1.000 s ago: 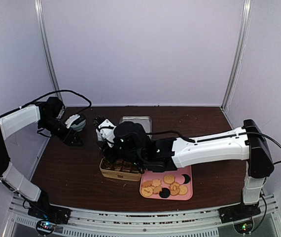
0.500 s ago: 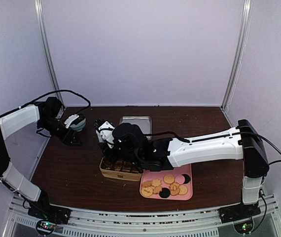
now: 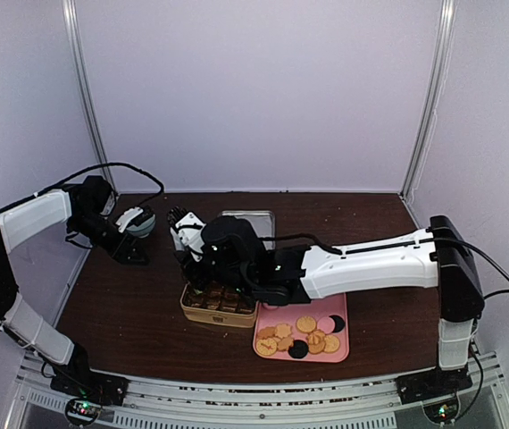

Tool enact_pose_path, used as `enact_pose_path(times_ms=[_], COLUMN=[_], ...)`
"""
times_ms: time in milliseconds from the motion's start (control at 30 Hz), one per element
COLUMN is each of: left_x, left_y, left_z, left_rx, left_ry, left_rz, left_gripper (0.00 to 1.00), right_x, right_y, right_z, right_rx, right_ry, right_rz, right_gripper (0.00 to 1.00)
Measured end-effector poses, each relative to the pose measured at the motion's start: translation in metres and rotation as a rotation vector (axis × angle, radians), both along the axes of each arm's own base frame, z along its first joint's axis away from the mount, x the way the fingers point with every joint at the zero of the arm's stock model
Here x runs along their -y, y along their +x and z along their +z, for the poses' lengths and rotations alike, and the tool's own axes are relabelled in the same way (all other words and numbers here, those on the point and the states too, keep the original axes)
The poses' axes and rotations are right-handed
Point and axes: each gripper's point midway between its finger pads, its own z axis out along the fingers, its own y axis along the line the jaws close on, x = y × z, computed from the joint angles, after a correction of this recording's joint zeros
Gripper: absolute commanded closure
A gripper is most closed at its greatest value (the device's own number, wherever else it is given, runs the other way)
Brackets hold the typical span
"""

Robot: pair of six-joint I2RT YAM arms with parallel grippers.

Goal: Pack the cookies
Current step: Adjust the fake cookies in the empty pocket of the box.

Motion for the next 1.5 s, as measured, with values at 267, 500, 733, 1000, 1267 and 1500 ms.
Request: enact_pose_path(times_ms=[267,500,733,1000,1267,1500], left_x=[-0.002,-0.001,0.0,-0.001,0.0,0.001], left_y=[-0.002,-0.002,-0.003,-0.003,-0.003,-0.003], left_z=[0.0,0.002,0.002,0.003,0.003,0.004], left_rx=[-0.006,-0.005,-0.004,-0.003,-0.003,-0.004], left_ry=[0.001,-0.009,-0.015,-0.018,-0.022,-0.029], left_rz=[-0.001,-0.003,-0.006,-0.007,-0.007,-0.009], left_gripper=[0.58,0.59,0.6,0.6,0.61,0.61], right_x=[-0.003,-0.002,-0.003,-0.002,0.003,0.006], right_y=[0.009,0.019,0.025,0.029,0.039,0.042], right_z=[-0.016,-0.006,0.001,0.0,0.0,0.001], right_rx=[-0.007,-0.001,0.005,0.006,0.009,0.011], right_ry=[-0.024,-0.001,0.014,0.013,0.011,0.011], right_rz=[-0.012,-0.028,-0.037,-0.044,-0.065,-0.076], right_gripper=[0.62,0.63,0.63,0.66,0.66,0.66])
